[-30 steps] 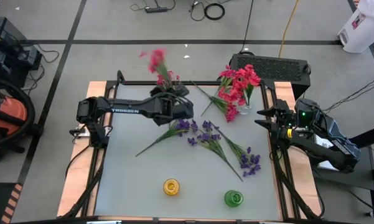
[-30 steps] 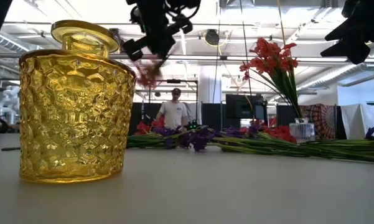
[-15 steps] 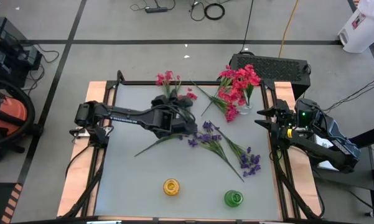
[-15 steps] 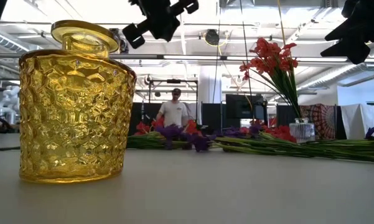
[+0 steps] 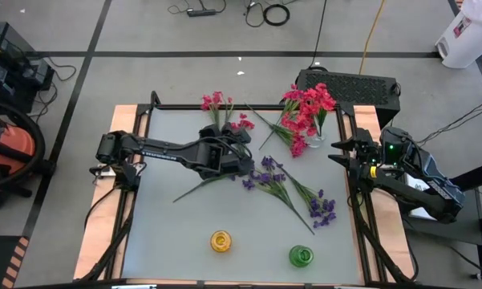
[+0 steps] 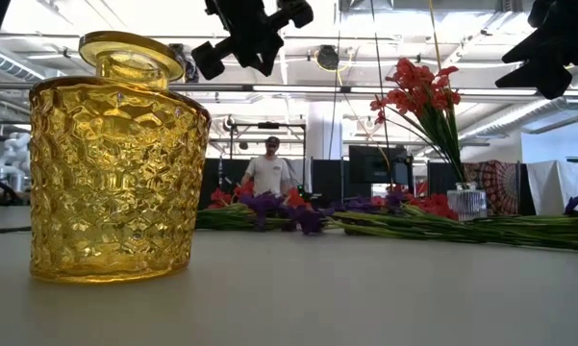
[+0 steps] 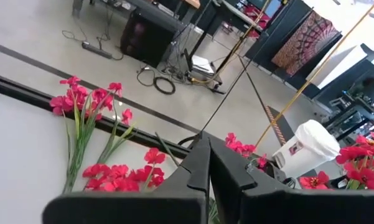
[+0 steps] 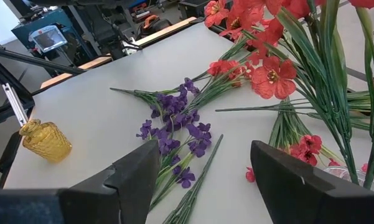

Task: Sort flowers into vase by color
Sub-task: Put the red flower into the transparent vase

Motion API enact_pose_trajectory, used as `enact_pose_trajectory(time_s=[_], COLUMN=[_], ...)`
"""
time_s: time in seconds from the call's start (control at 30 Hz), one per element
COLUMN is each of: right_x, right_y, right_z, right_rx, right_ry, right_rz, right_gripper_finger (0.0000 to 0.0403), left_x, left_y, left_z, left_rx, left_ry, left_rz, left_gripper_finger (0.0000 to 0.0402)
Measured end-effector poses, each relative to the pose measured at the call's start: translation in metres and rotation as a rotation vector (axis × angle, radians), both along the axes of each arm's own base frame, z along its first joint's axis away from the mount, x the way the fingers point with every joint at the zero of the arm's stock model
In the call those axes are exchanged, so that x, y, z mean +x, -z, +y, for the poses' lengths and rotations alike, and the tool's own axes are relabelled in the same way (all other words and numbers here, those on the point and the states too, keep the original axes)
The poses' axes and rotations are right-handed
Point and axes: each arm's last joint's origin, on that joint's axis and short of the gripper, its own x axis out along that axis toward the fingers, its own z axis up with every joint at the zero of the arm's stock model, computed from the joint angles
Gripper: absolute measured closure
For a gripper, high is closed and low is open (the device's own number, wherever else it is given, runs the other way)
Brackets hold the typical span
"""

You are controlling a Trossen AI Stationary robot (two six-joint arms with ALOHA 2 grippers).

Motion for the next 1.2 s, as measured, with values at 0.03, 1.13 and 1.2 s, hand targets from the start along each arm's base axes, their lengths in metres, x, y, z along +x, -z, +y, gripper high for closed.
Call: enact_pose_trajectory(time_s=[0.03,1.13,1.2], right_x=[0.0000,0.0000,0.0000], right_y=[0.0000,0.0000,0.0000], right_z=[0.0000,0.0000,0.0000], right_rx=[0.000,0.000,0.000], right_ry=[0.000,0.000,0.000], right_rz=[0.000,0.000,0.000], right_gripper_finger=[0.0156,0.0156,0.0156], left_x=[0.0000,0.0049,0.0057], left_y=[0.0001,0.0067,0.0083], left_z=[0.0001,-0.0027,-0.0043], left_rx=[-0.002,-0.151,-0.191], left_ry=[0.001,0.323,0.404], left_rz=[0.001,0.365,0.418], left_gripper_finger=[0.0388,0.0386,0.0386])
